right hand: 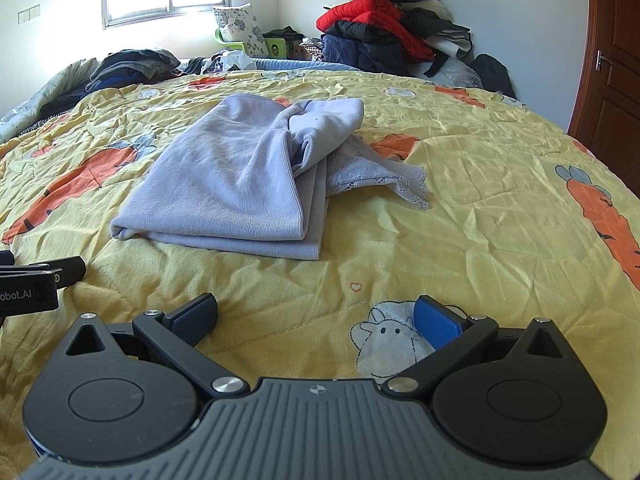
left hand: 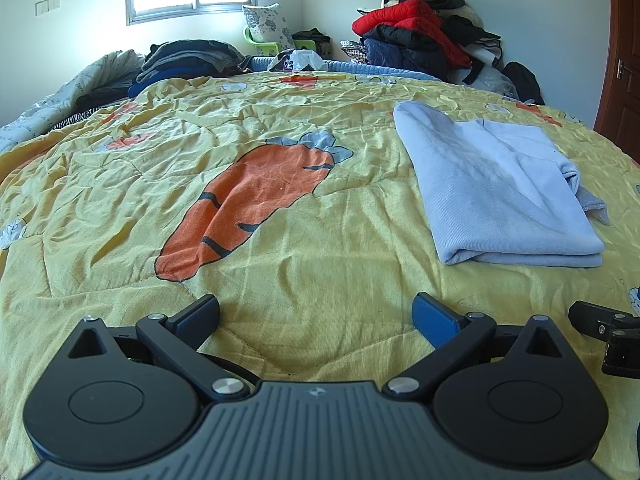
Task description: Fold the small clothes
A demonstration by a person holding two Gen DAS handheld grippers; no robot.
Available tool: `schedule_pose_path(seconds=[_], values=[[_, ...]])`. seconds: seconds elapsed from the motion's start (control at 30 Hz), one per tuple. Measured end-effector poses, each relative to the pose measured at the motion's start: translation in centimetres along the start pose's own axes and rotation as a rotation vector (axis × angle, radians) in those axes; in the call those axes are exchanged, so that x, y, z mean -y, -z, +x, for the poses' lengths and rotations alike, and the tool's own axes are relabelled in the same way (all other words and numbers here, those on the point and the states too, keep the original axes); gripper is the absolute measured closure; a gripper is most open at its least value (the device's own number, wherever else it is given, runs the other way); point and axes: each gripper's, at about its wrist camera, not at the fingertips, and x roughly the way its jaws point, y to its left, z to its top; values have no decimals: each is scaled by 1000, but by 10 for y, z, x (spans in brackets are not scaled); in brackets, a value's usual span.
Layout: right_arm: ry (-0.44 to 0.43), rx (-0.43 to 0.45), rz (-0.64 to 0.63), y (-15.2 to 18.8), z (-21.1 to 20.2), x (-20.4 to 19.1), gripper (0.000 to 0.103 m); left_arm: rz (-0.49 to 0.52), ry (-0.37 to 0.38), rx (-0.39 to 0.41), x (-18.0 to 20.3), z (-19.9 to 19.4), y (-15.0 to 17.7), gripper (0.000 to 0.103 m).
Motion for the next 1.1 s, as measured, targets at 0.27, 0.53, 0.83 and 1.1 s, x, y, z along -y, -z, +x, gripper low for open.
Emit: schedule_pose_path(seconds=[0.27, 0.53, 0.83, 1.1], values=[[0, 0, 0, 0, 1, -1, 0, 2, -1, 0, 0, 0, 0, 0], [3, 0, 1, -1, 2, 0, 0, 0, 0, 0, 0, 0, 0, 0], [2, 0, 1, -1, 2, 0, 0, 14, 19, 1, 3, 0, 0, 0], [2, 0, 1, -1, 2, 0, 0, 12, 42, 6, 1, 0, -1, 0]])
